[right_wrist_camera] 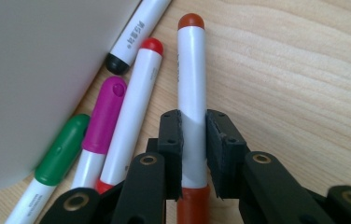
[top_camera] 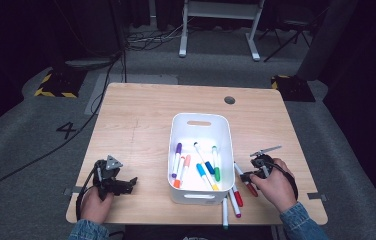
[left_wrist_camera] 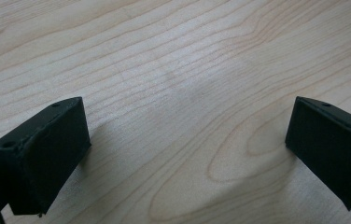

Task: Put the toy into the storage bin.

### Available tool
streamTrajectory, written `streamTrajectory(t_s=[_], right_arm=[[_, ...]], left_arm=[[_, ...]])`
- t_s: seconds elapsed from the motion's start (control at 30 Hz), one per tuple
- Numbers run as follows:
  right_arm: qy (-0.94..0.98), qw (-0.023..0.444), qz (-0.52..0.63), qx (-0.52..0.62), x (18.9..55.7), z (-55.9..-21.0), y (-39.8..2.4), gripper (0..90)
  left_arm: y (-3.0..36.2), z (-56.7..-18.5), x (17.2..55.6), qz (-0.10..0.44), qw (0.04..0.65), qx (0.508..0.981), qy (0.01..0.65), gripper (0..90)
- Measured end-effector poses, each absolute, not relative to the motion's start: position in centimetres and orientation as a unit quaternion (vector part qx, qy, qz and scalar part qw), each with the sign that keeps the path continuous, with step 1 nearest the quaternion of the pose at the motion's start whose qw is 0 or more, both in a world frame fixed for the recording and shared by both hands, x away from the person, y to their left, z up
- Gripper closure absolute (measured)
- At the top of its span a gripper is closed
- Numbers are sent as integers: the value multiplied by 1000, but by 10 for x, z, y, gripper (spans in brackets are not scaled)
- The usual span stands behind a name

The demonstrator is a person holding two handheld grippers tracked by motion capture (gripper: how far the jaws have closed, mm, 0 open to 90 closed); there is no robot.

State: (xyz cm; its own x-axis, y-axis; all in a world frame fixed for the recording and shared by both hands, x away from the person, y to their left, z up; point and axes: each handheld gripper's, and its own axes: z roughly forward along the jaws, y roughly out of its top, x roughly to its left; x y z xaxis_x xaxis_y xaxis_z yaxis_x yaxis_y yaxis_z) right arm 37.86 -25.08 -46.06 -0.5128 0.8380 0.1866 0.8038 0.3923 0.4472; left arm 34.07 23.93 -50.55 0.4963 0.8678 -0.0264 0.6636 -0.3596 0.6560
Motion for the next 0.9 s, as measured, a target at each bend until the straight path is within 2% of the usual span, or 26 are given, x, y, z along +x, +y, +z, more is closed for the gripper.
streamTrajectory(t_s=[0.9], right_arm=[[806, 32, 330, 489, 367, -410, -262, 771]], left_arm=[[239, -505, 341, 165, 309, 808, 474, 0]])
